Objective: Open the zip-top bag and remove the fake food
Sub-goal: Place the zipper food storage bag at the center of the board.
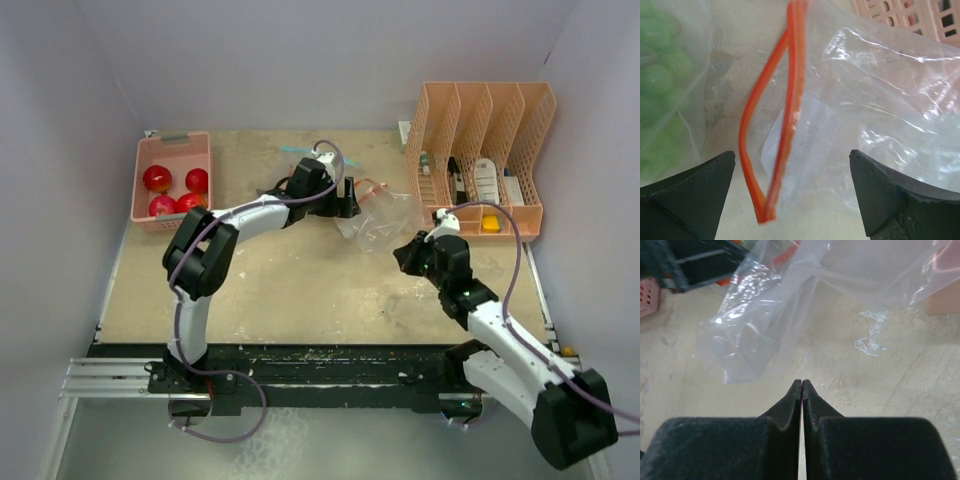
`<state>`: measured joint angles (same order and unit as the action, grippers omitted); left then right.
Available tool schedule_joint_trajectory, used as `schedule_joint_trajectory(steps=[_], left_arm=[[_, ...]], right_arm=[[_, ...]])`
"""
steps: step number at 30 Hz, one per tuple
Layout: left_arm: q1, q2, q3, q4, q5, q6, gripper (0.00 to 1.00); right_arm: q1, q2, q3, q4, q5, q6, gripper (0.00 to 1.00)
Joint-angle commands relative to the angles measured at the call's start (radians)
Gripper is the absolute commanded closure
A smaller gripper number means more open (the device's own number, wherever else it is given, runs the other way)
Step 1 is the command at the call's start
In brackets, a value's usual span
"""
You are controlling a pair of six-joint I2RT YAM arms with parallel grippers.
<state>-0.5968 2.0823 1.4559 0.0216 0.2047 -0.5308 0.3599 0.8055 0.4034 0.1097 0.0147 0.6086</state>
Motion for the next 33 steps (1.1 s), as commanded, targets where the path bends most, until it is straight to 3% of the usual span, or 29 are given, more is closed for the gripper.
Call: schedule_joint_trajectory(steps=[1,6,12,19,24,29,33], left_arm=[[-0.009,-0.18,-0.057,-0.005,-0.002,0.056,0.01],[0.01,-0.335,-0.21,-0.001,-0.112,0.063,0.01],[0.081,-0.407,-0.351,0.044,-0.159,0.064,0.01],[0.081,-0.433,-0.315,0.005,-0.248,0.115,0.01],[0.081,-0.389,-0.23,-0.015,-0.363,0.179,0.01],[0.081,-0.234,-0.064,-0.121,-0.496,0.169,0.0],[0.081,-0.12,0.045,-0.18,-0.524,0.154,0.08]], right_arm=[[0.002,0.163,0.004,0.218,-0.047,-0.018,0.98],[0.002,0.409,0.084,0.373,-0.055,-0.034,1.0],[0.002,0.717,0.2,0.549,0.013,-0.037,1.0],[0.002,0.932,0.433,0.567,0.051,-0.076,1.0],[0.019,0.805,0.322,0.588,0.032,-0.053,1.0],[0.037,0.547,0.119,0.576,0.035,-0.018,1.0],[0.04,0.34,0.003,0.469,0.046,-0.016,1.0]])
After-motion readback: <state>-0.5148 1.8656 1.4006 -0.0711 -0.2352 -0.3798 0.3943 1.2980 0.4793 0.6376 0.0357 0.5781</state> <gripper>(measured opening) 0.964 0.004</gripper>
